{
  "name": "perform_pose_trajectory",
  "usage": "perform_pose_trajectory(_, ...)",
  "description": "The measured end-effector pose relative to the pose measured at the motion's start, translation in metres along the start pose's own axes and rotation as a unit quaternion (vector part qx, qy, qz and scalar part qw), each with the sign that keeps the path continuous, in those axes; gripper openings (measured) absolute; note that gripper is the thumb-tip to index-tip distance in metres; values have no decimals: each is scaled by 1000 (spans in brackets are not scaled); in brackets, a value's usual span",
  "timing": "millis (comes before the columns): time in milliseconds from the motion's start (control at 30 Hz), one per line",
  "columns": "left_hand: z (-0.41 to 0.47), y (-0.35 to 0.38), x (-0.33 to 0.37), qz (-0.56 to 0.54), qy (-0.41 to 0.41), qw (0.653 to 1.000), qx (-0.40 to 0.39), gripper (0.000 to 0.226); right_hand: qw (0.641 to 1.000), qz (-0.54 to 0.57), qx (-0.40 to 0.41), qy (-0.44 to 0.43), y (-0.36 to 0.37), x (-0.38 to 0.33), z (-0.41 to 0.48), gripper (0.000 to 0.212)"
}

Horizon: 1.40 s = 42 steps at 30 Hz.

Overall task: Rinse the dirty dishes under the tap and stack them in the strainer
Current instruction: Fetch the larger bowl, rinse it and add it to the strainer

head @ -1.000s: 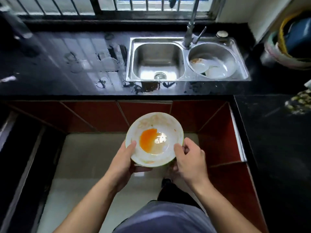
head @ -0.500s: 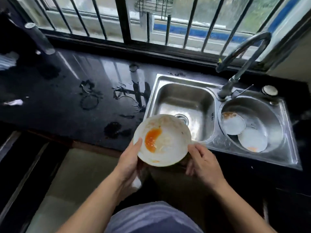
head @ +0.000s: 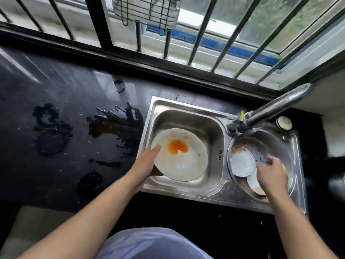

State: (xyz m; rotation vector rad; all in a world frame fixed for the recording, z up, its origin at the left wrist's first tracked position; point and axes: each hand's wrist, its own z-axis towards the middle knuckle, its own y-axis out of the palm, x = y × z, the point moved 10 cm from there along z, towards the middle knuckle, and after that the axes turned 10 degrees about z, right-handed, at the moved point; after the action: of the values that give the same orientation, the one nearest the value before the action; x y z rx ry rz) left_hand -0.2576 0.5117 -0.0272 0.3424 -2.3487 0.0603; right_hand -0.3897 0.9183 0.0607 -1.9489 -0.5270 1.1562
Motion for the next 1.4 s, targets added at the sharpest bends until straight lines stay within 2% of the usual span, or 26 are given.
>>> perform_pose_trajectory(100,12,9,16,49,-6,998,24,51,995,-76,-1,-71,-1,-22,52,64)
perform_pose_trajectory(200,23,23,21,84,-9,995,43,32,976,-171,-37,-131,11,-44,98,72)
perform_pose_trajectory(267,27,28,24,124,5,990,70,22,952,-241,-75,-171,28,-56,120,69)
perform_pose_trajectory(367,34,38,25,146,4,986,78,30,918,-330,-100,-194,47,-64,144,56)
perform_pose_trajectory(567,40,56,30,154,6,984,89,47,909,-354,-57,-215,46,-67,153,42)
perform_pose_trajectory(667,44,60,33,153,9,984,94,56,918,-331,-61,-210,47,-61,150,34)
perform_pose_trajectory(900,49,66,36,148,13,987,67,51,949,-242,-75,-189,40,-52,129,61)
perform_pose_trajectory(1033,51,70,31,109,-1,993,53,39,962,-154,-28,-224,27,-71,88,58)
perform_pose_trajectory(1133,54,76,21,42,-18,998,40,36,932,-40,-7,-361,25,-105,21,39)
perform_pose_trajectory(1200,56,80,13,-9,-30,999,32,40,887,26,-88,-453,45,-124,-35,27)
perform_pose_trajectory(1233,56,82,10,-29,-35,999,28,41,872,27,-142,-468,62,-129,-55,21)
perform_pose_trajectory(1300,57,87,3,-52,-42,998,19,42,885,-42,-224,-407,105,-127,-67,17)
perform_pose_trajectory(1367,59,91,-3,-56,-48,997,12,44,915,-140,-255,-280,142,-118,-53,26)
perform_pose_trajectory(1400,60,93,-6,-56,-47,997,8,44,908,-182,-273,-262,157,-120,-51,32)
